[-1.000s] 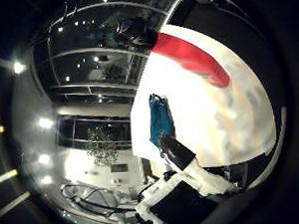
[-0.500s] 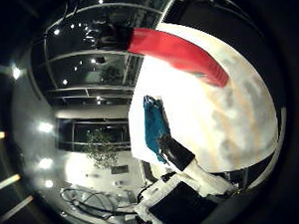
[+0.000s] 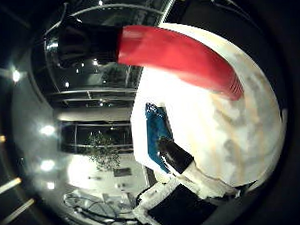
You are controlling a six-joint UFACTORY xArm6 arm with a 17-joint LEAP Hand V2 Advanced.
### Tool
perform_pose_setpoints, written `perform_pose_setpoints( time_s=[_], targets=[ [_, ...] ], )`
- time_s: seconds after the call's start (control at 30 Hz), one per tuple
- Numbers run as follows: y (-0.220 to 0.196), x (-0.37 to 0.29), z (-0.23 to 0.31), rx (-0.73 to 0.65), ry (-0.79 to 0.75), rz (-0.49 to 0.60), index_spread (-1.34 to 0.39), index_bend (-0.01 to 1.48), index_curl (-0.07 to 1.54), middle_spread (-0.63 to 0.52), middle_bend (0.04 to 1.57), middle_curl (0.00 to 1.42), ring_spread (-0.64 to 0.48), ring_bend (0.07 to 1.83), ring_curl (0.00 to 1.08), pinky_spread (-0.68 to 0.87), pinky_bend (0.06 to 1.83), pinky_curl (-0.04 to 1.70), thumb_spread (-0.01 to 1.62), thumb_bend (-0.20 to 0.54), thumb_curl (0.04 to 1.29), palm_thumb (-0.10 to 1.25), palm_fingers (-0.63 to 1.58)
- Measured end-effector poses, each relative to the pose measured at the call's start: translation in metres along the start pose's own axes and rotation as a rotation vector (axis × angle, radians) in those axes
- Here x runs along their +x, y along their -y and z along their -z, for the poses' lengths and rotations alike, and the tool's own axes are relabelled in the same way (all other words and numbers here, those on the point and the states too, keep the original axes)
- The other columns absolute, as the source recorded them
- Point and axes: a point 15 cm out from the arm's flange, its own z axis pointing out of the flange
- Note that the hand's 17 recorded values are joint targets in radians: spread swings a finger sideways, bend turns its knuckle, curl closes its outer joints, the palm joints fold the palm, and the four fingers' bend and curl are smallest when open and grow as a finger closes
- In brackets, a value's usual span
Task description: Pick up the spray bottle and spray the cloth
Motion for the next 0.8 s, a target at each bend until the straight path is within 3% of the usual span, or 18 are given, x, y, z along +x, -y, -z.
perform_pose_setpoints(
  time_s=[0.43, 0.6, 0.67, 0.73, 0.8],
  targets=[
    [0.014, -0.022, -0.037, 0.011, 0.095, -0.064, -0.12, 0.15, 0.27, 0.18, 0.21, 0.34, 0.2, 0.39, 0.27, 0.33, 0.36, 0.31, 1.06, -0.02, 0.31, 0.57, 0.15],
    [0.03, -0.028, -0.054, 0.046, 0.153, -0.109, -0.15, 0.16, 0.27, 0.08, 0.29, 0.37, 0.11, 0.52, 0.3, 0.22, 0.37, 0.3, 1.05, -0.012, 0.33, 0.67, 0.38],
    [0.04, -0.031, -0.06, 0.069, 0.181, -0.119, -0.19, 0.17, 0.27, 0.01, 0.36, 0.39, 0.02, 0.63, 0.32, 0.13, 0.4, 0.3, 1.04, -0.013, 0.34, 0.72, 0.54],
    [0.045, -0.03, -0.068, 0.082, 0.202, -0.131, -0.23, 0.17, 0.28, -0.04, 0.39, 0.41, -0.06, 0.71, 0.34, 0.04, 0.49, 0.31, 1.04, -0.015, 0.34, 0.75, 0.67],
    [0.051, -0.031, -0.074, 0.091, 0.215, -0.127, -0.29, 0.17, 0.28, -0.11, 0.46, 0.45, -0.15, 0.83, 0.38, -0.14, 0.68, 0.33, 1.02, -0.015, 0.35, 0.79, 0.96]
  ],
)
